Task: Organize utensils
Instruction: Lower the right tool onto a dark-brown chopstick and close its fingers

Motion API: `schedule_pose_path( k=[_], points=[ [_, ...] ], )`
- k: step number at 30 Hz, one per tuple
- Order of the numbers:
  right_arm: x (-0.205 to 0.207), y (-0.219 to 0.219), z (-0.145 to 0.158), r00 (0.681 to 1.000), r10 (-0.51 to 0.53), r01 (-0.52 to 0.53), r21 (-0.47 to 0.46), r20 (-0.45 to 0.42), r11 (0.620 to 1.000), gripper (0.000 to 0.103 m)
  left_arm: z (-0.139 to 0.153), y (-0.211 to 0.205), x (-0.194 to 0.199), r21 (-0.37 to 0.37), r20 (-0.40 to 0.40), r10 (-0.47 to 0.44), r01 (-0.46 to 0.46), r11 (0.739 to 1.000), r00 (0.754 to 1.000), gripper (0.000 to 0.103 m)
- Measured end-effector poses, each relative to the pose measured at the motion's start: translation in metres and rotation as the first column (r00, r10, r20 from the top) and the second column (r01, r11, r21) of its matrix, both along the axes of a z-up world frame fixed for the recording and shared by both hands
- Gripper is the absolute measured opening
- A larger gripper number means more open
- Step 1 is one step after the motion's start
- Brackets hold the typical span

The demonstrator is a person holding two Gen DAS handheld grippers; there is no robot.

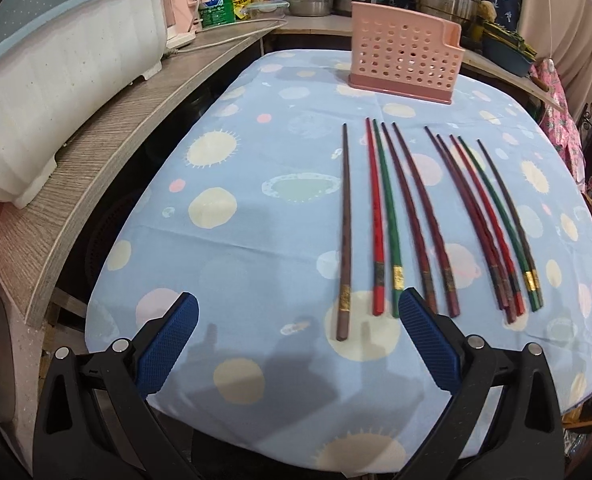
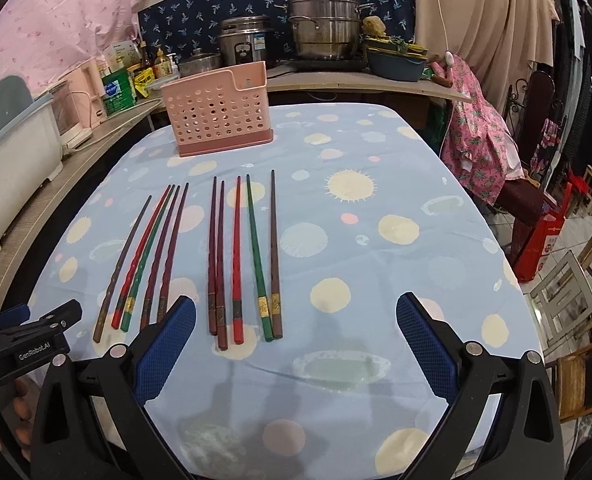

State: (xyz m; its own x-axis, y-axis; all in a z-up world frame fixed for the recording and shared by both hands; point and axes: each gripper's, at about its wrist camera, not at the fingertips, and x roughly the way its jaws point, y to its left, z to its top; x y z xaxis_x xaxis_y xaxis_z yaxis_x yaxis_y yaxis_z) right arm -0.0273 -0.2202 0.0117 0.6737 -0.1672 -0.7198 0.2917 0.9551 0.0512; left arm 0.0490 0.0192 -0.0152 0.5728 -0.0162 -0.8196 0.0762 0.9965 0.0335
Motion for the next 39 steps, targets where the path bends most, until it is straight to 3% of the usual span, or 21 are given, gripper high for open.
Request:
schedule_pose_path(
  k=[8,11,24,30,39],
  points=[
    [0.028,-0.019,-0.013,0.999,-0.034,0.034,-0.004,-0.019,0.999,0.096,-0.016,0.003,0.023,0.013,-0.027,0.009,-0.009,1.0,1.0,0.093],
    [0.043,-0.022,-0.021,0.999,-0.03,0.029,-0.013,-0.034,0.999,0.09,-0.023,0.002,0.03,0.022,-0.04,0.007,-0.006,1.0,0.999,0.09],
    [0.083,-0.014,-0.059,0.99,0.043,-0.039,0.026,-0.137,0.999,0.042,-0.039,-0.005,0.043,0.008,-0.089,-0.009,0.01,1.0,0.996,0.078],
    [0.084,-0.011,-0.067,0.985,0.066,-0.061,0.039,-0.157,0.997,0.035,-0.04,-0.005,0.042,-0.001,-0.094,-0.01,0.01,1.0,0.995,0.076],
    [0.067,-0.008,-0.067,0.985,0.085,-0.082,0.026,-0.152,0.996,0.034,-0.04,-0.003,0.039,-0.032,-0.101,-0.015,0.012,0.999,0.995,0.07]
  ],
)
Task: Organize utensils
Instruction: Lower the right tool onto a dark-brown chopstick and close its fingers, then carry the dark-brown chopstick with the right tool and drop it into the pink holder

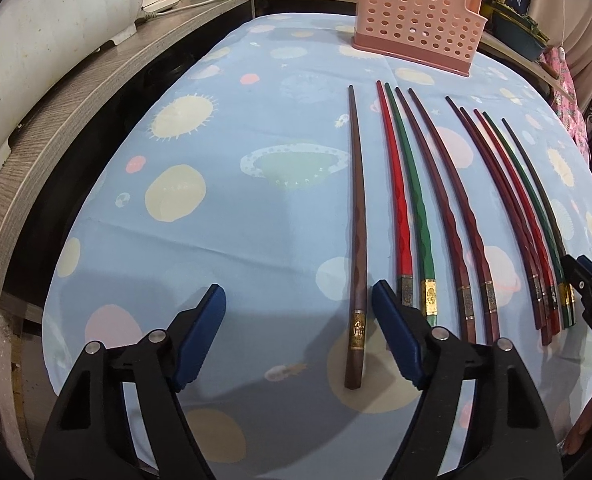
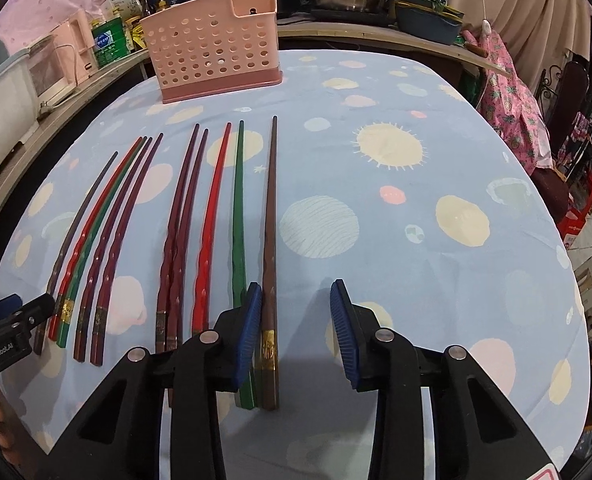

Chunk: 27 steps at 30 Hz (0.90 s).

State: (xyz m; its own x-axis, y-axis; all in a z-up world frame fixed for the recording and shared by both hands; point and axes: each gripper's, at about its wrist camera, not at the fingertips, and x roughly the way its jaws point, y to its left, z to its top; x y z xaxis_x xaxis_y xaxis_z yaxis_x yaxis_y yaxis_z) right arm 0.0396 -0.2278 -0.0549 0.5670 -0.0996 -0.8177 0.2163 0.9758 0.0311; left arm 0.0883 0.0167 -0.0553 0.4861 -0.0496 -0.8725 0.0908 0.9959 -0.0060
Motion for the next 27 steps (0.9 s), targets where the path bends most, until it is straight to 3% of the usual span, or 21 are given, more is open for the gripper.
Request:
schedule_pose_path(
  k=[5,9,11,13,15,20,27],
  points=[
    [-0.019,0.004,0.0,1.0,0.017,-0.017,-0.007,-0.001,1.0,0.034,0.001,0.002,-0.007,-0.008,0.003,-0.014,0.014,1.0,1.0,0.063],
    [-0.028,0.004,0.0,1.0,0.022,-0.022,-0.007,0.0,1.0,0.028,0.003,0.002,-0.014,-0.021,0.004,-0.041,0.041,0.999,0.999,0.05],
    [-0.03,0.002,0.0,1.0,0.019,-0.019,0.0,0.001,1.0,0.021,0.003,0.0,-0.018,-0.027,0.007,-0.059,0.059,0.998,0.998,0.041],
    [-0.031,-0.001,0.001,1.0,0.014,-0.014,0.019,0.001,1.0,0.008,0.005,-0.002,-0.02,-0.041,0.007,-0.076,0.076,0.996,0.997,0.023],
    [-0.032,-0.005,0.002,1.0,0.005,-0.005,0.049,-0.003,0.999,0.008,0.006,0.0,-0.019,-0.084,-0.008,-0.089,0.088,0.993,0.996,0.008],
    [-0.04,-0.014,0.018,1.0,-0.015,0.013,0.07,0.026,0.997,0.007,0.017,0.006,-0.018,-0.123,-0.006,-0.075,0.073,0.99,0.997,0.007],
    [-0.038,-0.028,0.073,0.992,-0.021,0.01,0.088,0.126,0.996,0.007,0.067,0.015,-0.011,-0.16,0.074,-0.057,0.068,0.985,0.996,0.007]
  ],
)
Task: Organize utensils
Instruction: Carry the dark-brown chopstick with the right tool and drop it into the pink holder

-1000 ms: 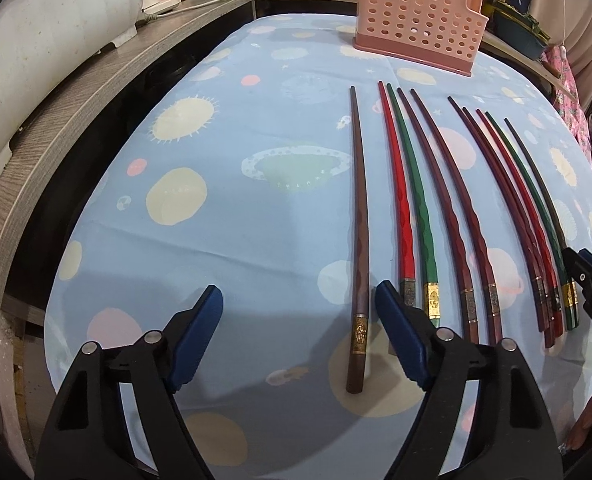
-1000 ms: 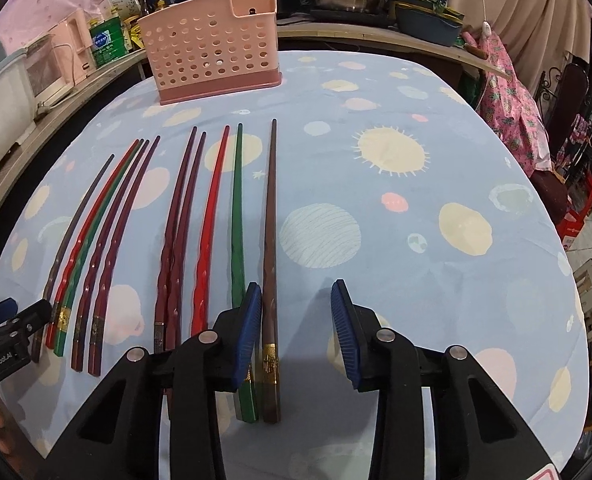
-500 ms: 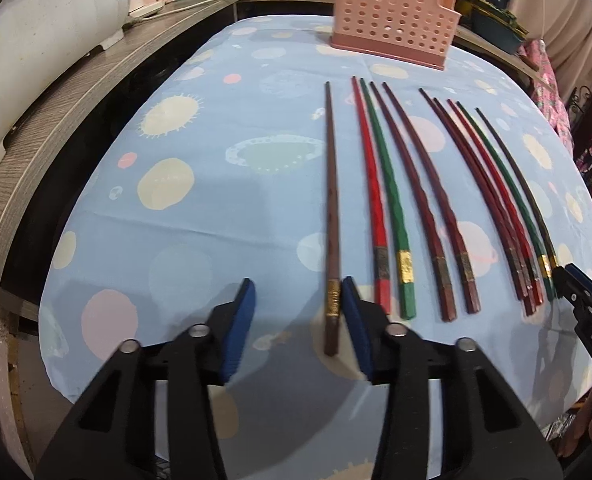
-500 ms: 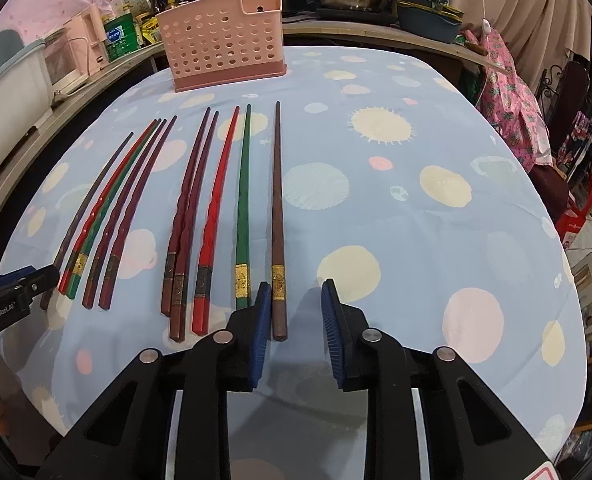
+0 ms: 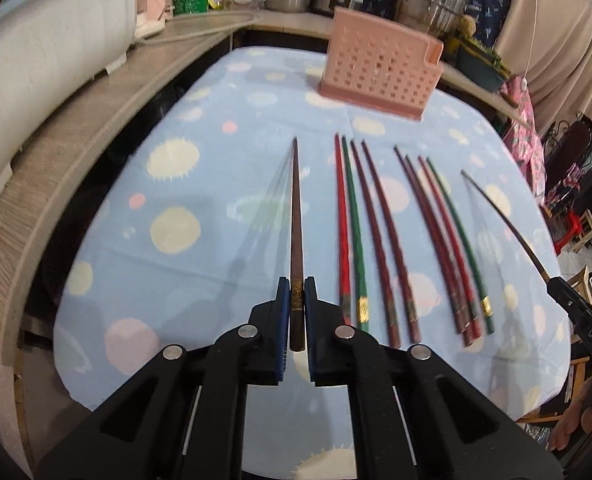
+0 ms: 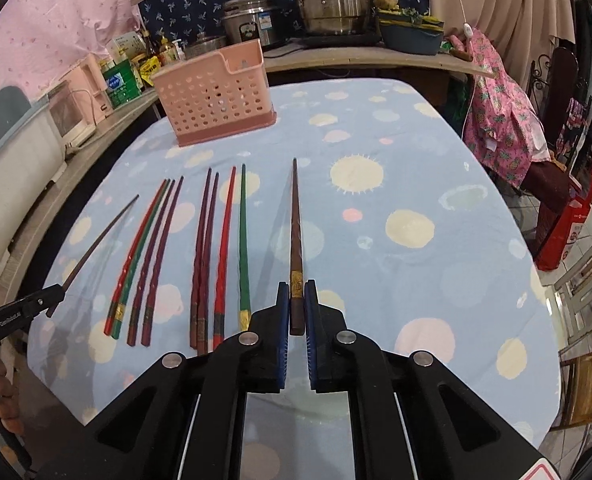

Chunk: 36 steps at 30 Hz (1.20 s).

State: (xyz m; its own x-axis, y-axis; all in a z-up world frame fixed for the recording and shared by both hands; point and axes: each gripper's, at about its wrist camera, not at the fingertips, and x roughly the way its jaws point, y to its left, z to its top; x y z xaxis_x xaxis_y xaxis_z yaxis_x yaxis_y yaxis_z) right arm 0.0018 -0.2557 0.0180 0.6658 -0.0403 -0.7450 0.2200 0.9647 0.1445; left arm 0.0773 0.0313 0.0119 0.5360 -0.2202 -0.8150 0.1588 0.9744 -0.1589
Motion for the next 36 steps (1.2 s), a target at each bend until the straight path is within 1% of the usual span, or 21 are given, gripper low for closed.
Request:
schedule_pose_path(
  k=[4,6,12,15,19,22,25,28,30,33,36],
  points=[
    [0.014,-0.009,0.04,0.997,0.006,-0.005,-0.003,0.081,1.0,0.007,0.034,0.002,0.016,-0.019,0.054,0.005,-0.004,1.0,0.999,0.007],
    [0.023,-0.013,0.061,0.992,0.01,-0.009,-0.008,0.129,1.0,0.007,0.057,0.004,0.028,-0.03,0.096,0.011,-0.008,1.0,0.995,0.007],
    [0.062,-0.022,0.118,0.967,0.025,-0.019,-0.024,0.254,1.0,0.007,0.114,-0.001,0.069,-0.062,0.202,0.018,-0.006,0.998,0.979,0.007],
    [0.084,-0.027,0.138,0.956,0.026,-0.024,-0.009,0.294,1.0,0.007,0.135,-0.008,0.092,-0.073,0.235,0.016,0.001,0.997,0.972,0.007],
    [0.112,-0.031,0.157,0.943,0.025,-0.028,0.004,0.331,1.0,0.007,0.158,-0.017,0.123,-0.097,0.253,0.015,0.01,0.995,0.967,0.007],
    [0.132,-0.032,0.175,0.929,0.027,-0.034,0.014,0.369,0.999,0.007,0.181,-0.024,0.141,-0.115,0.289,0.02,0.014,0.993,0.957,0.007],
    [0.152,-0.03,0.197,0.907,0.029,-0.037,0.011,0.42,0.999,0.007,0.207,-0.031,0.157,-0.13,0.341,0.035,0.01,0.991,0.94,0.007],
    [0.176,-0.028,0.217,0.882,0.026,-0.032,0.004,0.47,0.999,0.007,0.235,-0.037,0.173,-0.154,0.399,0.063,-0.001,0.988,0.915,0.007],
    [0.194,-0.029,0.228,0.868,0.024,-0.029,0.003,0.497,1.0,0.007,0.251,-0.041,0.184,-0.169,0.445,0.089,-0.014,0.985,0.891,0.007],
    [0.224,-0.032,0.235,0.857,0.018,-0.029,0.014,0.516,0.999,0.007,0.268,-0.049,0.205,-0.183,0.501,0.13,-0.043,0.982,0.856,0.007],
    [0.25,-0.037,0.232,0.859,0.008,-0.02,0.018,0.512,1.0,0.007,0.271,-0.057,0.228,-0.197,0.507,0.136,-0.039,0.98,0.851,0.007]
  ],
)
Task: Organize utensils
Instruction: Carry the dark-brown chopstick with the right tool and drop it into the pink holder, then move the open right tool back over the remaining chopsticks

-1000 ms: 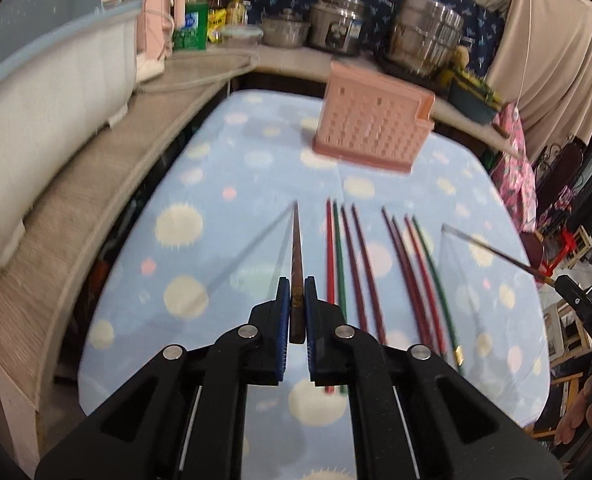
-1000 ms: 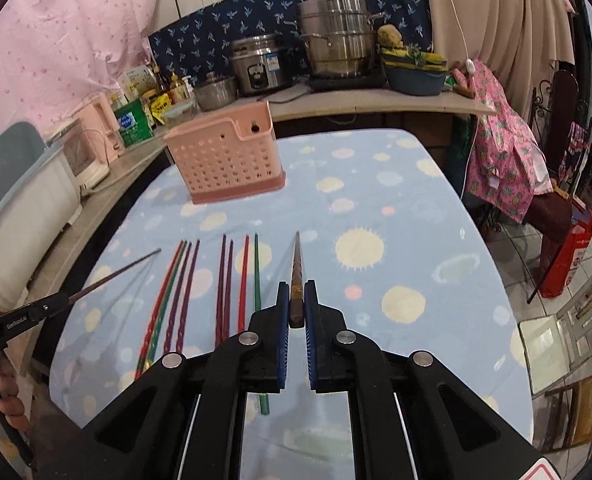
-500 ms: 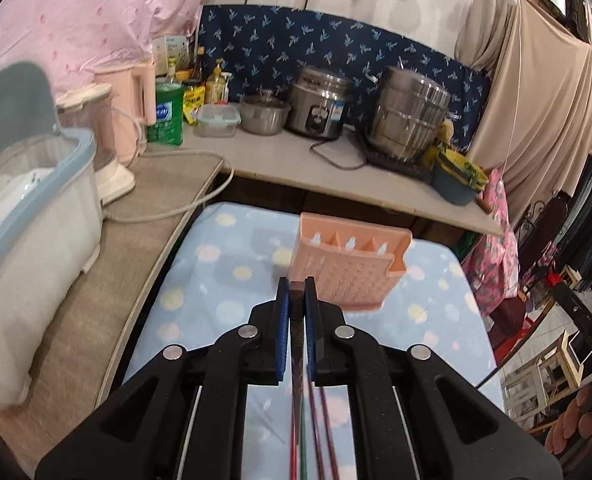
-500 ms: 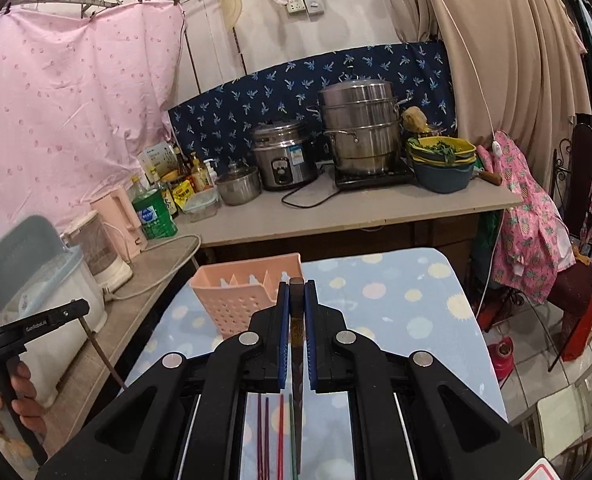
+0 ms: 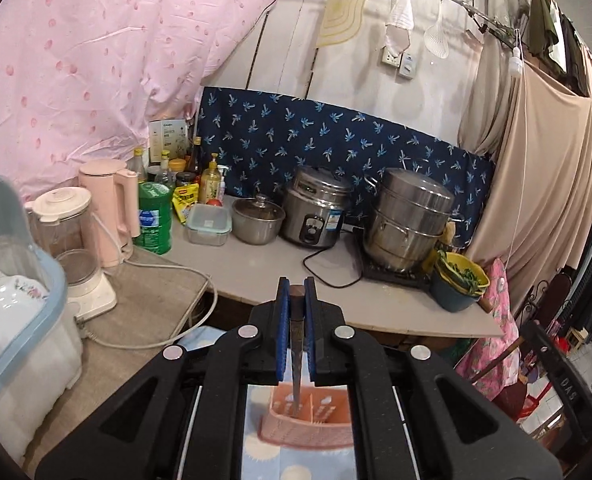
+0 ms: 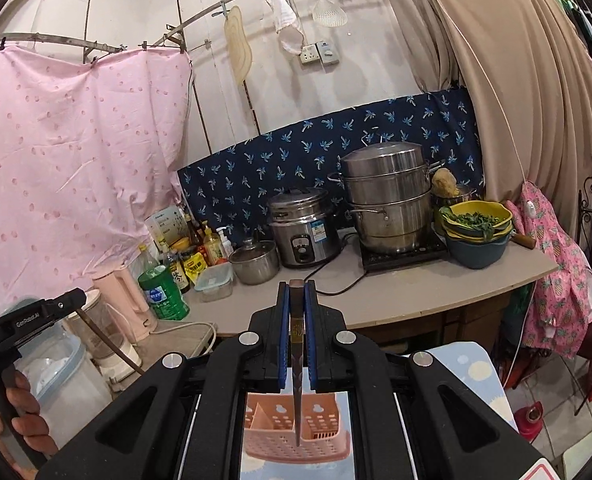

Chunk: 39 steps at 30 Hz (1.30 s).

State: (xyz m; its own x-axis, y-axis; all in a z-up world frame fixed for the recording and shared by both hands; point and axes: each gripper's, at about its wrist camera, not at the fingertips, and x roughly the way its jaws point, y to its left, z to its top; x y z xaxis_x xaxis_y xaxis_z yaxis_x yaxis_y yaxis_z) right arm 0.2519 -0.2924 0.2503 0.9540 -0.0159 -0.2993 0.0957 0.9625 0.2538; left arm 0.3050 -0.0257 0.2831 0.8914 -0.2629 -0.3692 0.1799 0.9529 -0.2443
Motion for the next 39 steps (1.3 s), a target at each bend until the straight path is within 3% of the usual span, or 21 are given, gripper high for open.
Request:
schedule_pose_path(
  k=[6,12,16,18,20,21,22,25,30,39],
  points=[
    [0.046,-0.005,-0.039,0.996,0.001,0.0,0.02,-0.087,1.0,0.007,-0.032,-0.019,0.034,0.03,-0.037,-0.004,0.005,1.0,0.999,0.007],
    [0.061,-0.003,-0.081,0.987,0.01,-0.007,0.02,-0.163,1.0,0.007,-0.073,-0.022,0.054,0.049,-0.106,0.002,0.003,0.999,0.994,0.007],
    [0.065,0.0,-0.093,0.982,0.007,-0.006,0.006,-0.189,1.0,0.008,-0.089,-0.019,0.059,0.045,-0.139,-0.002,0.008,0.999,0.99,0.008],
    [0.062,-0.001,-0.091,0.983,-0.003,0.002,-0.001,-0.182,1.0,0.015,-0.092,-0.017,0.058,0.052,-0.143,0.001,0.007,0.999,0.99,0.009],
    [0.056,-0.001,-0.088,0.986,-0.016,0.016,-0.005,-0.167,1.0,0.029,-0.093,-0.016,0.058,0.054,-0.155,-0.003,0.012,0.998,0.988,0.019],
    [0.052,-0.001,-0.085,0.988,-0.019,0.019,-0.004,-0.156,1.0,0.035,-0.094,-0.013,0.057,0.048,-0.162,-0.002,0.01,0.999,0.987,0.03],
    [0.048,-0.002,-0.083,0.988,-0.023,0.022,-0.004,-0.15,1.0,0.036,-0.093,-0.011,0.055,0.04,-0.164,0.002,0.005,0.999,0.987,0.039],
    [0.034,-0.004,-0.075,0.991,-0.023,0.024,-0.001,-0.131,1.0,0.037,-0.091,-0.005,0.046,0.039,-0.156,0.016,-0.01,0.999,0.988,0.05],
    [0.0,-0.005,-0.06,0.995,-0.027,0.028,0.006,-0.098,1.0,0.046,-0.085,0.003,0.021,0.064,-0.14,0.031,-0.022,0.998,0.99,0.06],
    [-0.086,0.008,-0.065,0.994,-0.022,0.018,-0.038,-0.11,0.999,0.052,-0.091,0.019,-0.049,0.111,-0.147,0.02,-0.003,0.994,0.989,0.064]
  ],
)
